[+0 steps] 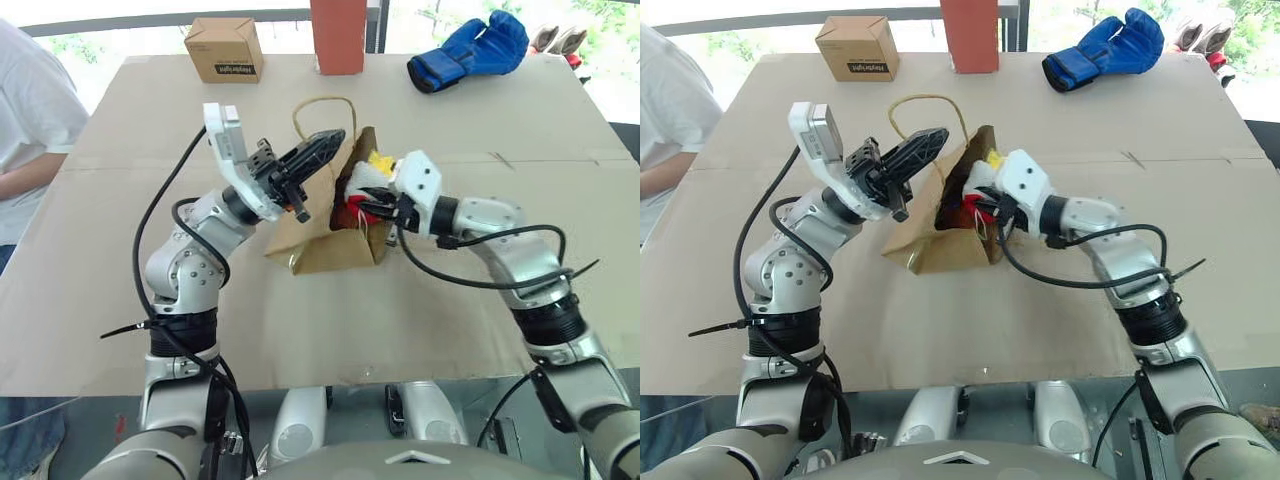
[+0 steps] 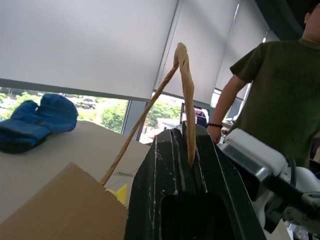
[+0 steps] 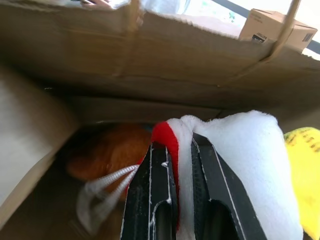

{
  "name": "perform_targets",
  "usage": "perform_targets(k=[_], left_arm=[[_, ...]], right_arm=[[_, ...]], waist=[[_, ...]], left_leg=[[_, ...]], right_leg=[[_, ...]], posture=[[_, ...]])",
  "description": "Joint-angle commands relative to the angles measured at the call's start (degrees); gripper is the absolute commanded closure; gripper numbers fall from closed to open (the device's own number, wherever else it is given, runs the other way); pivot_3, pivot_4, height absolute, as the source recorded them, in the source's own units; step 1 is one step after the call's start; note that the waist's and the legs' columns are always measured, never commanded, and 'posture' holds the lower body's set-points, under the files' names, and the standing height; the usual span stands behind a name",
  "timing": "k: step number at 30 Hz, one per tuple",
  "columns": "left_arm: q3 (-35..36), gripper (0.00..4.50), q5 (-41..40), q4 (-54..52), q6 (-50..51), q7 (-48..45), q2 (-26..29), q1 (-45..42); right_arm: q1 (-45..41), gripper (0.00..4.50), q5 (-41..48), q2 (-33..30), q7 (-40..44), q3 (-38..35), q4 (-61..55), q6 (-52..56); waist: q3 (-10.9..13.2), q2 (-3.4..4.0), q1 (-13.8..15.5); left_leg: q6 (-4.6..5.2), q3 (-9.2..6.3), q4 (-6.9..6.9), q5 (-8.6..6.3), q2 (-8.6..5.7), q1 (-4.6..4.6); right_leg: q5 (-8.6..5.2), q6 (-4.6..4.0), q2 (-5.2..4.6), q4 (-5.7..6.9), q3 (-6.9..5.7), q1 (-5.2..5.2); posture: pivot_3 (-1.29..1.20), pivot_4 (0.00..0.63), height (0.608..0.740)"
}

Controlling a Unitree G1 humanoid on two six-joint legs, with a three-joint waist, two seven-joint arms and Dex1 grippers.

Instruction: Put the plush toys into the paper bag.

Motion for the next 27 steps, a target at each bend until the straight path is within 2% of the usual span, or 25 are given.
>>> perform_targets(k=[1, 5, 8, 14, 18, 22, 25, 27], left_arm=[[-0.8, 4.5, 0.1, -4.2, -0.5, 0.1, 0.1, 1.0], [-3.5, 4.5, 5.0, -4.9, -2.8, -0.2, 1.2, 2.9], [-3.7, 4.5, 5.5, -5.1, -3.4, 0.1, 0.7, 3.4], [-3.1, 4.5, 2.2, -8.1, -1.0, 1.4, -0.8, 5.3], [-0.1, 4.5, -4.2, -10.0, 2.7, 2.6, -0.8, 8.1], [1.7, 4.5, -5.0, -9.1, 3.3, 0.8, 1.8, 9.6], [2.1, 4.5, -4.1, -7.4, 2.4, -0.8, 3.7, 9.6], [2.0, 4.5, -2.7, -6.3, 1.4, -2.3, 4.8, 9.9]], right_arm=[[-2.8, 4.47, -3.0, 4.2, 2.1, 5.0, 6.1, -7.9], [-3.0, 4.47, -2.8, 6.9, 6.4, 7.2, 10.0, -11.8], [-3.0, 4.47, -2.7, 8.9, 7.1, 7.1, 12.3, -14.0], [-5.0, 4.47, -6.9, 14.2, 3.9, 7.7, 23.2, -21.4], [-7.7, 4.47, -11.8, 17.1, -1.0, 7.8, 34.1, -29.0], [-7.5, 4.47, -11.3, 17.9, 2.1, 7.4, 38.2, -31.7], [-5.5, 3.37, -8.7, 17.6, 5.8, 6.4, 34.9, -31.2], [-3.8, 2.41, -7.6, 16.6, 6.2, 5.3, 30.6, -30.0]], waist=[[0.0, 0.0, -0.2], [0.0, 0.02, -0.2], [0.0, 0.01, 0.1], [0.0, 0.01, -0.1], [0.0, 0.02, -0.5], [0.0, 0.01, -0.9], [0.0, 0.01, -1.0], [0.0, 0.02, -1.1]], left_leg=[[0.0, 0.02, -0.01, 0.0, -0.01, 0.0], [0.0, 0.04, -0.08, 0.0, 0.0, 0.02], [0.0, 0.03, -0.06, 0.0, -0.01, 0.0], [-0.01, 0.05, -0.03, 0.01, -0.01, 0.05], [-0.02, 0.06, -0.06, 0.01, 0.03, 0.08], [-0.02, 0.05, -0.08, 0.01, 0.04, 0.07], [-0.01, 0.07, -0.07, 0.01, 0.03, 0.09], [-0.01, 0.07, -0.07, 0.01, 0.03, 0.09]], right_leg=[[0.0, 0.0, -0.01, 0.0, 0.01, 0.0], [0.0, 0.0, 0.0, 0.01, 0.04, -0.04], [0.0, 0.0, -0.01, 0.0, 0.03, -0.04], [0.01, 0.0, -0.01, 0.02, 0.07, -0.02], [0.01, -0.01, 0.03, 0.05, 0.09, -0.04], [0.01, -0.01, 0.03, 0.05, 0.08, -0.04], [0.01, -0.01, 0.03, 0.04, 0.09, -0.01], [0.01, -0.01, 0.02, 0.04, 0.1, -0.01]], posture=[[0.0, 0.15, 0.74], [0.0, 0.15, 0.74], [0.0, 0.15, 0.74], [0.0, 0.15, 0.74], [0.0, 0.15, 0.74], [0.0, 0.15, 0.74], [0.0, 0.15, 0.74], [0.0, 0.15, 0.74]])
